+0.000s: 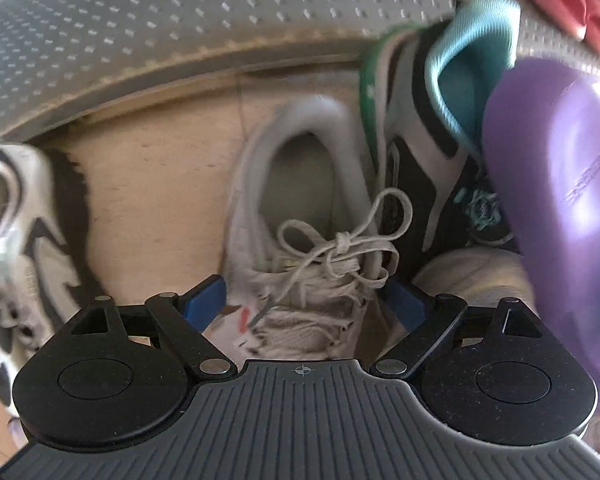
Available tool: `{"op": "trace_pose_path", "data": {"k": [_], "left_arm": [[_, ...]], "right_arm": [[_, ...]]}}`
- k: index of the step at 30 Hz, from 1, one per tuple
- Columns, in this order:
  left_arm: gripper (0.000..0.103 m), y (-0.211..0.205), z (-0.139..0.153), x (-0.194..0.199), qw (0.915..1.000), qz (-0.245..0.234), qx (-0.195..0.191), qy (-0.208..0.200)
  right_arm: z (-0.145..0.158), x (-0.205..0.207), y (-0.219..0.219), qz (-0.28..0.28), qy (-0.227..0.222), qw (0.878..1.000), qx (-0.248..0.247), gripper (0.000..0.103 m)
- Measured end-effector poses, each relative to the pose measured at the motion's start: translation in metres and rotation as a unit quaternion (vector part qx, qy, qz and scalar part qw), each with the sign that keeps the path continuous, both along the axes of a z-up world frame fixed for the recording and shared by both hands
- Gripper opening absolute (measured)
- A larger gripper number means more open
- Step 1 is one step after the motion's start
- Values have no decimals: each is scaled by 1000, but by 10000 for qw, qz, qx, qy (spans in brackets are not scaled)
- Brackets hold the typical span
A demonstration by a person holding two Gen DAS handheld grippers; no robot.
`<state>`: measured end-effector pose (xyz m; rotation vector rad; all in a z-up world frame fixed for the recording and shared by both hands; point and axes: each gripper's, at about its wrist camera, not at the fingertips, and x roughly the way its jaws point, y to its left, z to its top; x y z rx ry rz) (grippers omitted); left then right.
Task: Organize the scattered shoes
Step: 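Grasp the grey-white sneaker by its heel with the left tool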
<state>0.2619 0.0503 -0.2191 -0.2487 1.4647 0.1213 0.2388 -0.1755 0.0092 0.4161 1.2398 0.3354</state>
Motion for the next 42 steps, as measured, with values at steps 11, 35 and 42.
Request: {"op": "trace_pose_path", "data": {"k": [11,35,42], "left_arm": [[54,26,1,-11,9961,-255,816,-223],[77,72,-7,-27,9700,1919,1378,581],[84,13,-2,-5,9728,-325,2290,-91]], "right_arm": [[-6,0,13,187,96,9997,-128,94],[-4,0,13,220,-42,9995,-230,94],[-1,0,9,209,-75,9996,-189,94]]}}
